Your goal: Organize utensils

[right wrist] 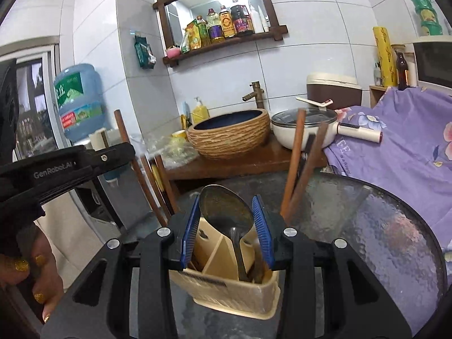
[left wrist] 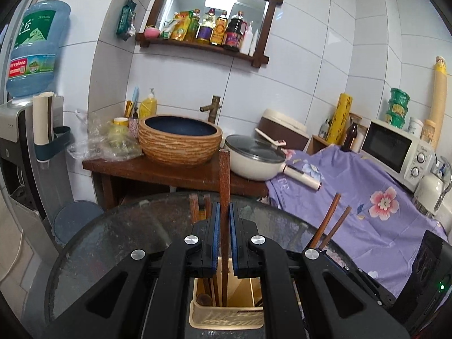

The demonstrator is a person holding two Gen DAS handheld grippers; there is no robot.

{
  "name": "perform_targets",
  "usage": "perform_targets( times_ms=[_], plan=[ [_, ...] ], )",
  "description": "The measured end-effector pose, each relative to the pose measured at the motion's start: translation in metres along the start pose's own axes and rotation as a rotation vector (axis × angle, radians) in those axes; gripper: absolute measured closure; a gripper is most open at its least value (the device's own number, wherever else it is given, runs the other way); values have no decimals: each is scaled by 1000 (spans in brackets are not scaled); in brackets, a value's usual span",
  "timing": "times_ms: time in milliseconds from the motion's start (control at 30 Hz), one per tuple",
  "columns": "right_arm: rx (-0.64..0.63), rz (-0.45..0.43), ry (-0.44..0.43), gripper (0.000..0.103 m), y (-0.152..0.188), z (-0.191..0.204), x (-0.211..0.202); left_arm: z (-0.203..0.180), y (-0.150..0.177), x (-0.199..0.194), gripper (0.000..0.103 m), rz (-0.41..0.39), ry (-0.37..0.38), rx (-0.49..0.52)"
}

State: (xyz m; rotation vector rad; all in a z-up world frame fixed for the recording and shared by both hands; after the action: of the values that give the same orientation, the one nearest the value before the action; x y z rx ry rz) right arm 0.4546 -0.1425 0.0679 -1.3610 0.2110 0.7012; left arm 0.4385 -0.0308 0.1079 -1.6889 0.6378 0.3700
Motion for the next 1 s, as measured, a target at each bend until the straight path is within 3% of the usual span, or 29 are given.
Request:
perform_targets(
  times_ms=[333, 433, 533, 600, 667, 733, 800, 867, 933, 1000],
  plan=[
    [-57, 49, 77, 64, 31, -4, 16, 2, 28, 22, 97, 66, -9, 17],
    [-66, 37, 79, 56, 32, -4, 13, 3, 26, 17, 96, 52, 0, 10],
    [-76, 9, 81, 48, 31, -2, 3, 4, 24, 3, 79, 25, 0, 28],
    [-83, 1, 76, 48, 31, -2, -5, 5, 24, -9, 56, 4, 12, 27],
    [-70, -2, 54, 47, 35, -4, -17, 10, 25, -25, 44, -20, 24, 13],
    [-66, 15, 33, 35, 41, -4, -28, 15, 29, -41, 33, -45, 25, 9],
    [-77, 12, 36, 30, 48, -2, -41, 20, 39, -59, 14, -67, 12, 30],
    [-99, -6, 52, 17, 60, 0, -62, 22, 54, -75, 6, -81, -1, 67],
    [-114, -6, 73, 6, 74, 1, -78, 26, 73, -87, 7, -89, -25, 90],
    [-135, 17, 94, 6, 96, 2, -92, 31, 94, -94, 6, -76, -47, 109]
  ],
)
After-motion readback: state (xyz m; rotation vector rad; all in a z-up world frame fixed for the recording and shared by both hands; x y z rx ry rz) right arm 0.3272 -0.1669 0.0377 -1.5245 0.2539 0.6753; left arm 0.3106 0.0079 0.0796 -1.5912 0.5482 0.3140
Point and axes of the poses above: each gripper's, at about its wrist camera, not at the fingertips, and x roughly the way its jaws point, z to its left, y to its underside, the point moved 6 cm from there along x, roughly the way its jaws point, and after that the axes turned 12 degrees about z, right-handed, at the moved point
